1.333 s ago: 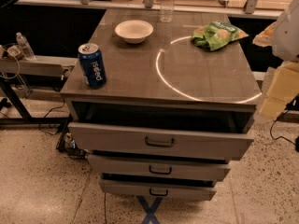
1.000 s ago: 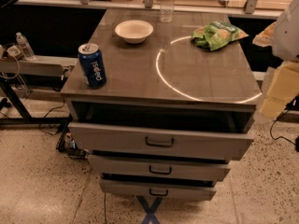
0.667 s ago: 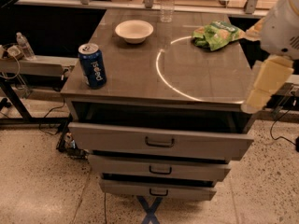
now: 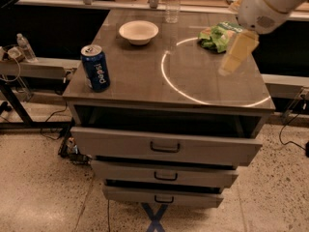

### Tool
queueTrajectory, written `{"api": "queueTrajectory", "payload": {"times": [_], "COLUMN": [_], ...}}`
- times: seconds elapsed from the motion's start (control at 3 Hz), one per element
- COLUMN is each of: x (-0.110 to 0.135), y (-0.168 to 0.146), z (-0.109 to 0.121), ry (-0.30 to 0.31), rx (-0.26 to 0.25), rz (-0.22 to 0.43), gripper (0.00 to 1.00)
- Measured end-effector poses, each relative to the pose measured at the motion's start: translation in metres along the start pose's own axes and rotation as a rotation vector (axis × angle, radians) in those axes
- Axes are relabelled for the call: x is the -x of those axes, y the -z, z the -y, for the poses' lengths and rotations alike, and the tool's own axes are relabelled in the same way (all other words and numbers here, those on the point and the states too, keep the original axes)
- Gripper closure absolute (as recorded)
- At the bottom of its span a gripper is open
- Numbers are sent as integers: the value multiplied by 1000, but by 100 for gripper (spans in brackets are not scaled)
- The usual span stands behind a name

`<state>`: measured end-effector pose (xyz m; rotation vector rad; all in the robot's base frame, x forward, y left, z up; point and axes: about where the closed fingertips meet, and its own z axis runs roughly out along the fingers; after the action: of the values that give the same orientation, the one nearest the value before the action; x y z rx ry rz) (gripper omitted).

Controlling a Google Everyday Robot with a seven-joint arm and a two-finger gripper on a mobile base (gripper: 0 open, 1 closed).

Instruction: Pick green rice chip bag

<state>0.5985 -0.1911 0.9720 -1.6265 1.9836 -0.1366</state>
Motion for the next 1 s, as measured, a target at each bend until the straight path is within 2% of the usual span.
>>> {"api": "queueTrajectory", "payload": {"times": [0.33, 0.67, 1.0], "x": [4, 4, 0], "y": [-8, -8, -13], "z": [20, 20, 27], "ry": [-1, -1, -24], "rx": [-36, -36, -57], "rz": [26, 26, 35], "gripper": [0, 0, 0]}}
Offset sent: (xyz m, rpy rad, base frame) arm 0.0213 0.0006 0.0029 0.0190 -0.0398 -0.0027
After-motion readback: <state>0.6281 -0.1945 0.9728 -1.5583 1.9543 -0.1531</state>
